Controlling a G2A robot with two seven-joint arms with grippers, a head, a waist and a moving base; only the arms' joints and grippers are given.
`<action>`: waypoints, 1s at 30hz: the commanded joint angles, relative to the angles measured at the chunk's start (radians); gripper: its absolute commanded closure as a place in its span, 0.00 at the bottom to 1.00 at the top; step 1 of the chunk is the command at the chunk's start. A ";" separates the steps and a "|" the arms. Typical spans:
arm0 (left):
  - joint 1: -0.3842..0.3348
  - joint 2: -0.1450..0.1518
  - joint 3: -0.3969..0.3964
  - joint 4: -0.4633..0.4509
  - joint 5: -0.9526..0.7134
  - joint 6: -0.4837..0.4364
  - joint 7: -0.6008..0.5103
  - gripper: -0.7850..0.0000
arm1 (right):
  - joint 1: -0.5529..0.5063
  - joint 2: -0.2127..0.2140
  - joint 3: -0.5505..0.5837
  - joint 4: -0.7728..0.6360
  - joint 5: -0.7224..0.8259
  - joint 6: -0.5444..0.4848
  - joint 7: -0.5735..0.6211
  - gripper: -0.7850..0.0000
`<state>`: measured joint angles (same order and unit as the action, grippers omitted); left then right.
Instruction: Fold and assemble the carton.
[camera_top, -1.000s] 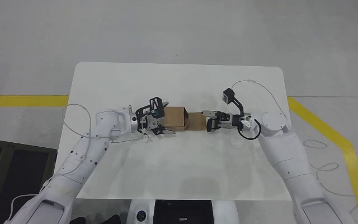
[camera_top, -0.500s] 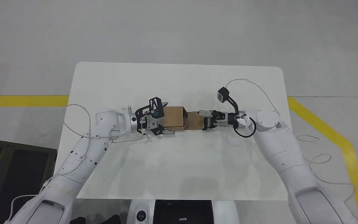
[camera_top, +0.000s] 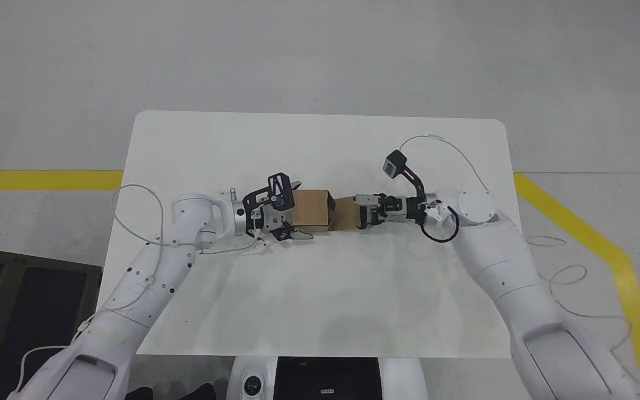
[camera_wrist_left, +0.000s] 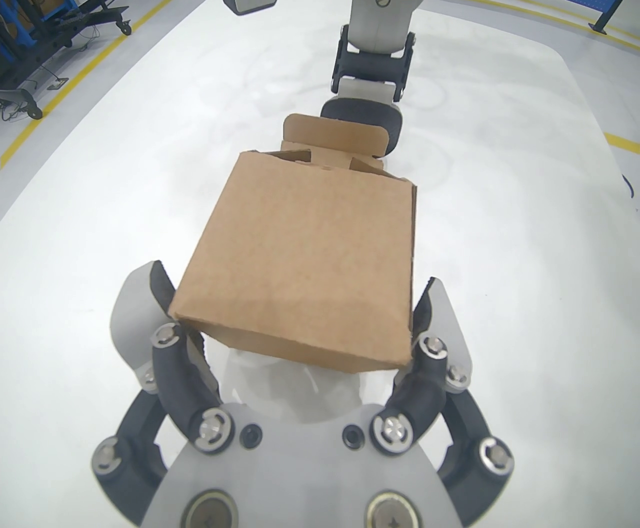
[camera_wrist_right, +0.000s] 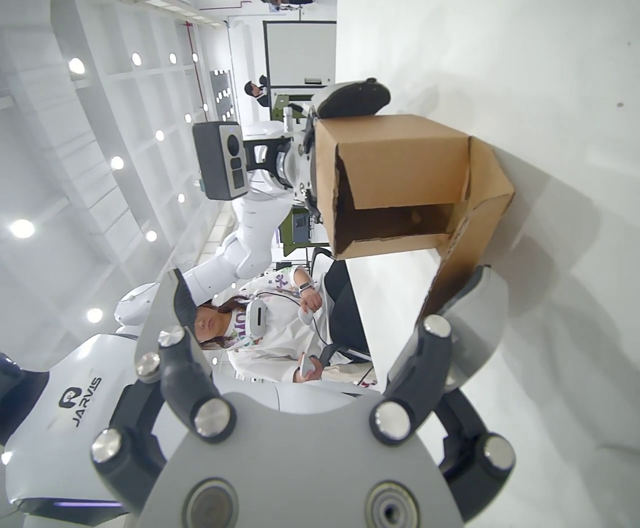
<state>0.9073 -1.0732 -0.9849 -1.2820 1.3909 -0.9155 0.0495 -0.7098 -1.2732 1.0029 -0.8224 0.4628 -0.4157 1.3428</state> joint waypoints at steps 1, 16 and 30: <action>0.000 0.000 0.000 0.001 0.000 -0.001 0.000 0.00 | 0.013 -0.001 -0.013 -0.003 -0.050 -0.037 -0.007 0.00; 0.001 0.001 -0.003 0.002 0.005 -0.005 0.001 0.00 | 0.055 -0.007 -0.065 -0.009 -0.078 -0.069 -0.007 0.00; 0.005 0.003 -0.007 0.014 0.018 -0.006 0.006 0.00 | 0.020 -0.035 -0.069 0.005 0.207 -0.035 0.027 0.00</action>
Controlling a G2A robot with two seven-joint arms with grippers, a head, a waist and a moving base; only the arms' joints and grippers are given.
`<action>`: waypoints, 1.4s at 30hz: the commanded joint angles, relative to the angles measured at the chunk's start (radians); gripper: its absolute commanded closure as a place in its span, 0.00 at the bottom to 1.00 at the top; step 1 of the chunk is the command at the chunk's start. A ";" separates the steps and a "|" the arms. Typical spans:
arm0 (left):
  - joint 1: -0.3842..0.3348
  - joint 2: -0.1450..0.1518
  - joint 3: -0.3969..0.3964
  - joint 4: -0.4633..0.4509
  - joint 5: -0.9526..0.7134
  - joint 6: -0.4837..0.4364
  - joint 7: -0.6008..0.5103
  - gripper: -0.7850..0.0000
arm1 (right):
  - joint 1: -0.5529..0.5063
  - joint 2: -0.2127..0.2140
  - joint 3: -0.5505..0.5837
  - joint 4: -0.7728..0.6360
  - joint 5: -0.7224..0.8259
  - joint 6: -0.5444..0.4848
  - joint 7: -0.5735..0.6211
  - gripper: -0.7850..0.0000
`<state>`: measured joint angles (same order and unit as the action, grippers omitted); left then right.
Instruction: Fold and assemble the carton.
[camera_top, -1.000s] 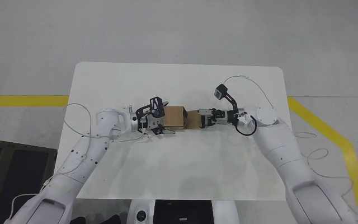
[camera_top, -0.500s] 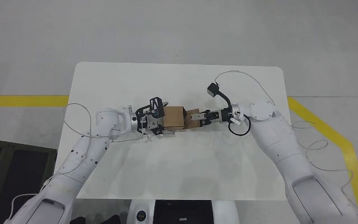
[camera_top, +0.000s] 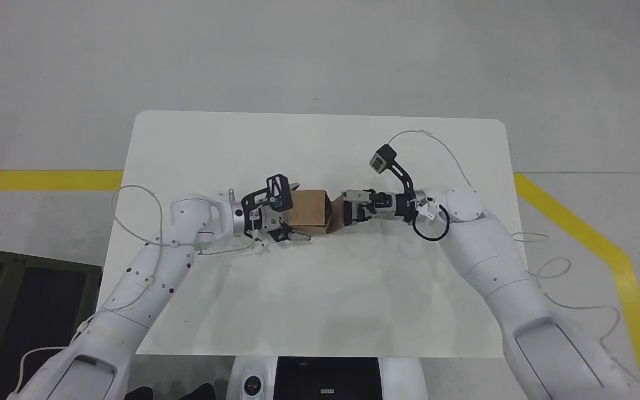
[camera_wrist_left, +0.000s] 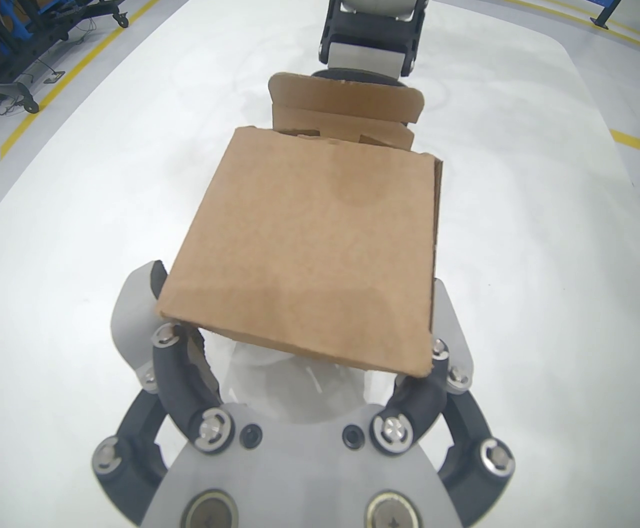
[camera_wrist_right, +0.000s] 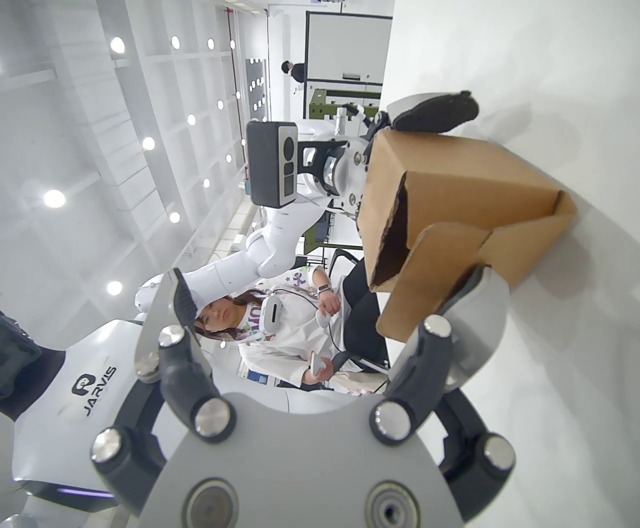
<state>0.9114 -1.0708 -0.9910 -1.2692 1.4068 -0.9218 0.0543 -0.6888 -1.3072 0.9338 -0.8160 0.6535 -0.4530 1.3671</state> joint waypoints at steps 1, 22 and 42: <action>0.001 0.001 -0.001 0.002 0.003 -0.001 0.002 0.00 | 0.000 -0.003 -0.004 0.001 0.018 0.007 0.007 0.00; 0.014 0.005 -0.007 -0.010 0.023 0.005 0.007 0.00 | 0.064 -0.055 -0.087 0.070 -0.017 0.008 0.007 0.00; 0.018 0.007 -0.010 -0.008 0.033 0.009 0.004 0.00 | 0.064 -0.056 -0.077 0.110 -0.098 0.039 -0.052 0.57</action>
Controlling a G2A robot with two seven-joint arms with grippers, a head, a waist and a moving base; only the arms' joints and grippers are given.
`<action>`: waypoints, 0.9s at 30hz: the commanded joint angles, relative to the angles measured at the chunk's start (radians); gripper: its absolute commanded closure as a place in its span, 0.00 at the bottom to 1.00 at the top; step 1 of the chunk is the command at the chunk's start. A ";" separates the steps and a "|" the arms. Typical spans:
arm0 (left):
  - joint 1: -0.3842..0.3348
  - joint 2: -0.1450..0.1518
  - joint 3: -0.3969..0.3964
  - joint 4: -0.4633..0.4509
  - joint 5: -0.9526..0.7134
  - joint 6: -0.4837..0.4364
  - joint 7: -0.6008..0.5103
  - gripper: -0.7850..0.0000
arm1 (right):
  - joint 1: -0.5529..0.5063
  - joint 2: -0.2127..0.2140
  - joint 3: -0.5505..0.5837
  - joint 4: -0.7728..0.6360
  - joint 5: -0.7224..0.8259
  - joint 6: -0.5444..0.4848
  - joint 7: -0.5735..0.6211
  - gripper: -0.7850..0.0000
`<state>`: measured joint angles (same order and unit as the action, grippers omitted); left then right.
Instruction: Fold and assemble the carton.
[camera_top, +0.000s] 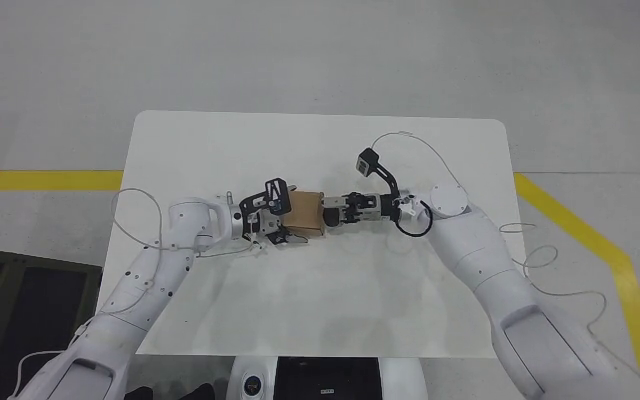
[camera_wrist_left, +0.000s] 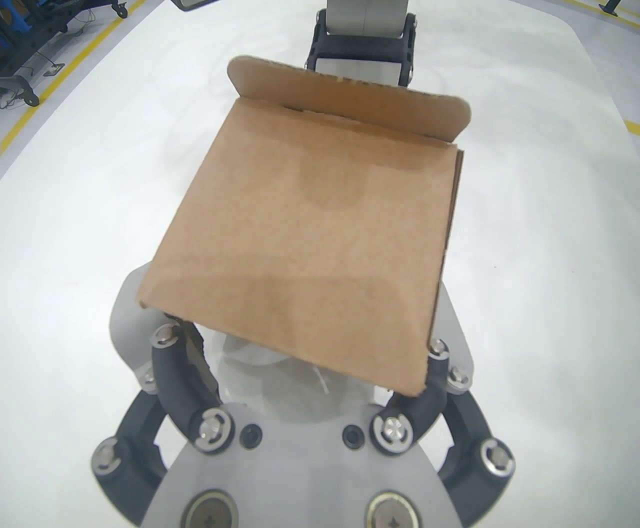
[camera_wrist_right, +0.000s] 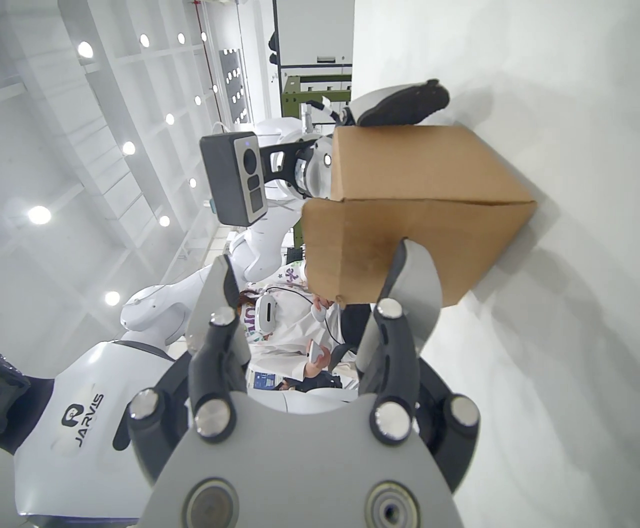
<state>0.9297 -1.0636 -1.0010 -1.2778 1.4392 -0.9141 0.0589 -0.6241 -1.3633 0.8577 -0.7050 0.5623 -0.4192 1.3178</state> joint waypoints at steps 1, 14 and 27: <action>0.000 0.000 -0.001 0.000 0.001 0.001 0.000 0.00 | -0.002 0.001 -0.001 0.000 -0.015 0.013 -0.006 0.57; 0.006 0.003 -0.004 -0.007 0.009 0.001 0.003 0.00 | -0.022 0.012 0.008 -0.026 -0.091 0.050 -0.031 0.59; 0.010 0.005 -0.007 -0.013 0.013 -0.001 0.001 0.00 | -0.054 0.018 0.035 -0.054 -0.072 0.042 -0.033 0.59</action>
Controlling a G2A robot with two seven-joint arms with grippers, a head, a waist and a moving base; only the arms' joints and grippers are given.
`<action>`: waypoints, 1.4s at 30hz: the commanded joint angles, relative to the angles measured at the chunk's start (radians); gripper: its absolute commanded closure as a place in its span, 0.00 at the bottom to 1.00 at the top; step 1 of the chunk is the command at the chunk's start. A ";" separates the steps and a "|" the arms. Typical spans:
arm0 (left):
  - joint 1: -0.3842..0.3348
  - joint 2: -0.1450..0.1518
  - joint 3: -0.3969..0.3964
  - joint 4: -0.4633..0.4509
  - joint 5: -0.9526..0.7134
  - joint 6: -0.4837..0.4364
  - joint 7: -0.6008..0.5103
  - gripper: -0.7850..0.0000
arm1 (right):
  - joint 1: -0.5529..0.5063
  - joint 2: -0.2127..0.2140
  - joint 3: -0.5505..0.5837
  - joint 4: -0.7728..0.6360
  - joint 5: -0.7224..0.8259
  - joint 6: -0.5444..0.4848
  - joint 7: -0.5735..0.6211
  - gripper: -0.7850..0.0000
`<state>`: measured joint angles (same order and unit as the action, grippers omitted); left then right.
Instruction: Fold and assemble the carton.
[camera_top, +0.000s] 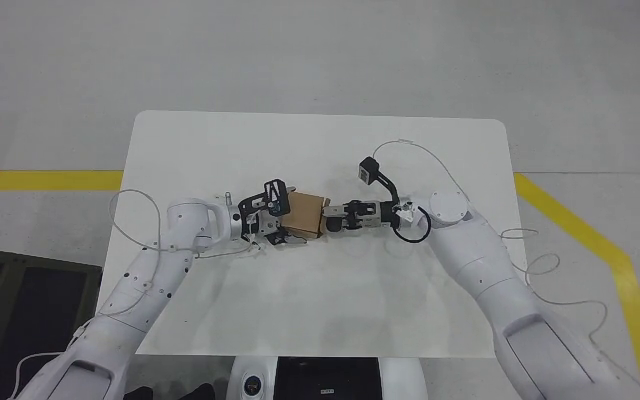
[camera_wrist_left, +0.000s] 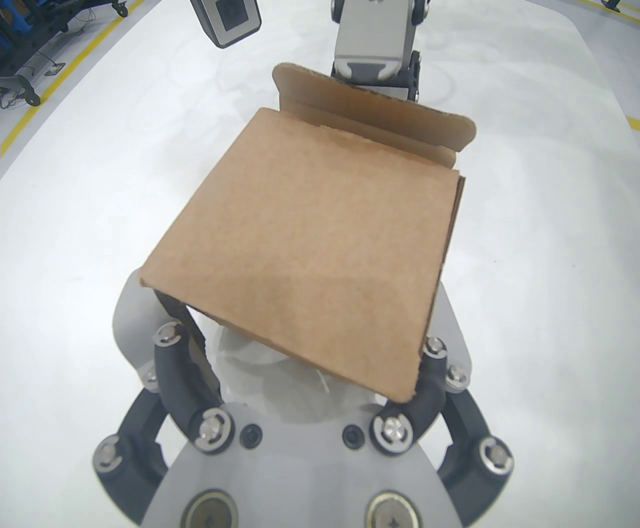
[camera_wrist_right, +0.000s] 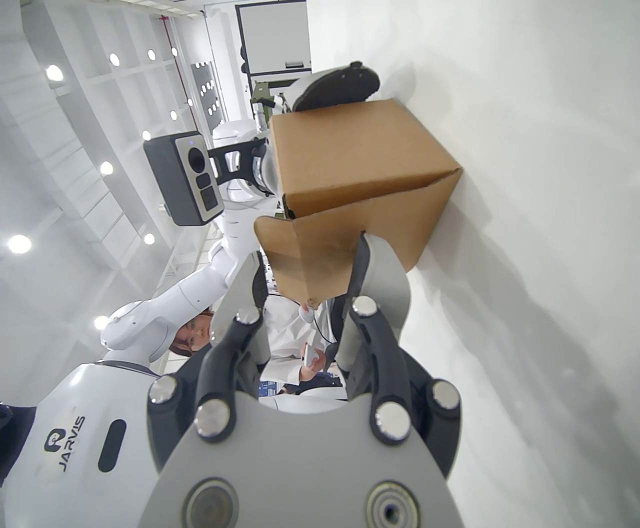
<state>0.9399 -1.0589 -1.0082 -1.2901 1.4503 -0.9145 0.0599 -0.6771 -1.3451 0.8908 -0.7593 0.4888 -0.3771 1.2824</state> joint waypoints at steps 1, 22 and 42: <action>0.000 0.000 0.000 -0.001 0.004 0.000 0.000 0.00 | -0.001 0.000 0.003 0.000 0.002 0.000 0.004 0.60; 0.002 0.001 0.000 -0.001 0.005 0.001 -0.001 0.00 | 0.000 0.008 0.006 -0.010 -0.074 0.040 -0.006 0.77; 0.005 0.002 0.000 -0.010 0.004 0.003 -0.001 0.00 | 0.010 0.011 -0.002 -0.062 -0.135 0.076 -0.010 0.89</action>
<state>0.9450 -1.0563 -1.0087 -1.3001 1.4543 -0.9112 0.0594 -0.6695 -1.3332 0.8901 -0.8215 0.3550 -0.3011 1.2730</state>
